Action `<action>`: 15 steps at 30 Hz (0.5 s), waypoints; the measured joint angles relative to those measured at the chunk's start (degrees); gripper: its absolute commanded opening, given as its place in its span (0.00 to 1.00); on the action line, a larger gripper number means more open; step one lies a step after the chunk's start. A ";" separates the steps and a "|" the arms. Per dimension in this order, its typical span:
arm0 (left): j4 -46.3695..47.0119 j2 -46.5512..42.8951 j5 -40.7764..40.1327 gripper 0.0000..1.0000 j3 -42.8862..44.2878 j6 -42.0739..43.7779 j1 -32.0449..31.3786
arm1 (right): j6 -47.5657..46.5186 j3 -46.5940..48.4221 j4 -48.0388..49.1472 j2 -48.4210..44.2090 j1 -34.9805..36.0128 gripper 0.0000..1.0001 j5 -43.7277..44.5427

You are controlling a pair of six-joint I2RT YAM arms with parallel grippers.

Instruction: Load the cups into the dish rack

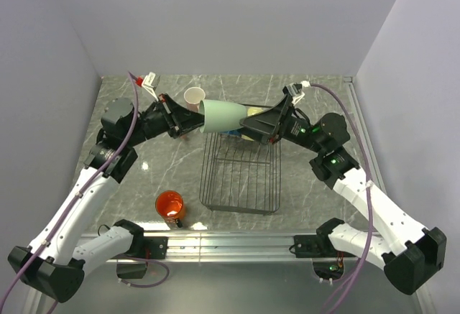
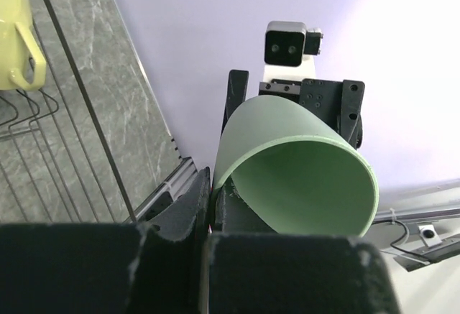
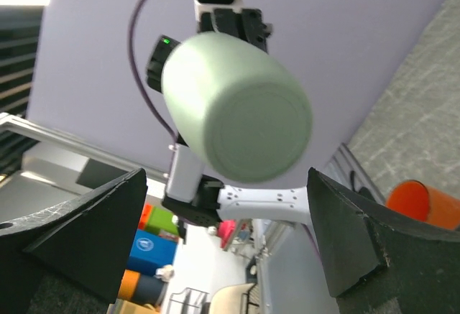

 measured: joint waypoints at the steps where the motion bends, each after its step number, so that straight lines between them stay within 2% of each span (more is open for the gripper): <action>1: 0.55 -0.07 0.11 0.00 -0.44 -0.31 0.00 | 0.79 0.02 1.36 0.59 0.00 0.98 -0.02; 15: 9.81 -0.46 0.79 0.00 -5.86 -6.03 0.00 | 6.34 0.33 7.56 4.26 0.00 0.91 0.22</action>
